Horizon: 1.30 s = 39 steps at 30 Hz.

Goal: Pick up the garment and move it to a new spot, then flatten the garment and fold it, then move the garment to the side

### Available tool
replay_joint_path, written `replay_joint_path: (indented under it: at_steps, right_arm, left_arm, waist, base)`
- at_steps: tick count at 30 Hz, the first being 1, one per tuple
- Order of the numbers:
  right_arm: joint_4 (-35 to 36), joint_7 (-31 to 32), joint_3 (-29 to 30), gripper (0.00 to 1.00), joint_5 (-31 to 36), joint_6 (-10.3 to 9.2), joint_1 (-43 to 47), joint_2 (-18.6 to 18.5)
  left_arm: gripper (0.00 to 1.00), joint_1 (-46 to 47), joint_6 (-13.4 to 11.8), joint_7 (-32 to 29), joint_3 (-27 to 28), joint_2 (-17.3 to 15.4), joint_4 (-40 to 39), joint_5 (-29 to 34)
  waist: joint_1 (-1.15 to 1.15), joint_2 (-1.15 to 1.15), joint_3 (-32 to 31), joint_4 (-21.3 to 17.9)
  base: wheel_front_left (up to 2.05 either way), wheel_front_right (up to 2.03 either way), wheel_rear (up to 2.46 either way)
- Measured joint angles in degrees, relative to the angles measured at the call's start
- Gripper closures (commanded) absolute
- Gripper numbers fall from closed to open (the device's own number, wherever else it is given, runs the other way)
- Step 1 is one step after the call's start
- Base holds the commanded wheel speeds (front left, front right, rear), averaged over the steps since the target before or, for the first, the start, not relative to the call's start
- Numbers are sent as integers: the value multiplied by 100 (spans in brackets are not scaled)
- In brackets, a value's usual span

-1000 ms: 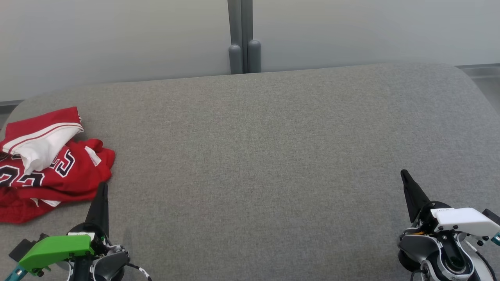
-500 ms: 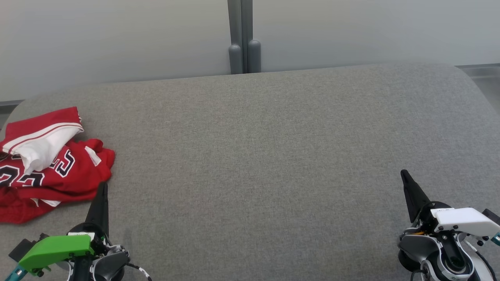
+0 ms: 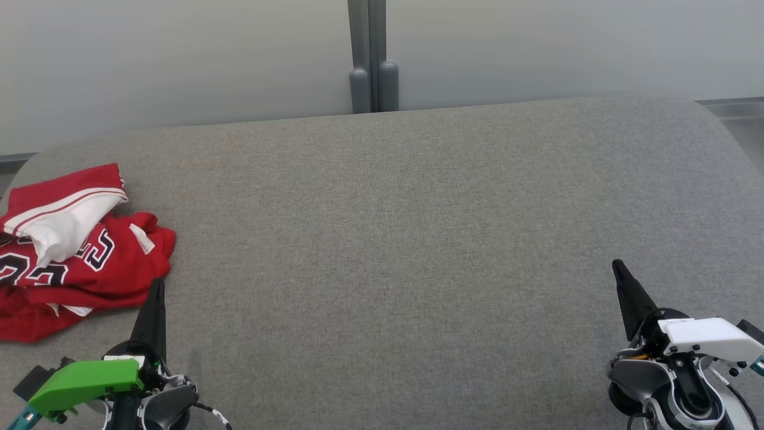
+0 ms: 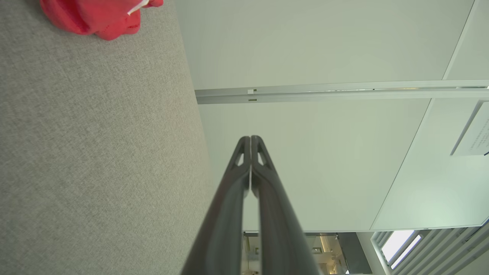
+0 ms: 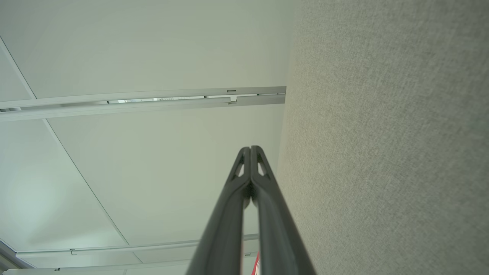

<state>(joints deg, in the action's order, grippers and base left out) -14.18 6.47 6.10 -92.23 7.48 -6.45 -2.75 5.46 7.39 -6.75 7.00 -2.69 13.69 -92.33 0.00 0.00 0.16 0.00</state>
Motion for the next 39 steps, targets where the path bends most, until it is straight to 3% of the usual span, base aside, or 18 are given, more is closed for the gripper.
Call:
replay_joint_path:
  at_steps: [39]
  right_arm:
    - [0,0,0,100,0,0,0,0]
  left_arm:
    - [100,1,0,0,0,0,-1,0]
  waist:
    - [0,0,0,0]
  base:
    - [0,0,0]
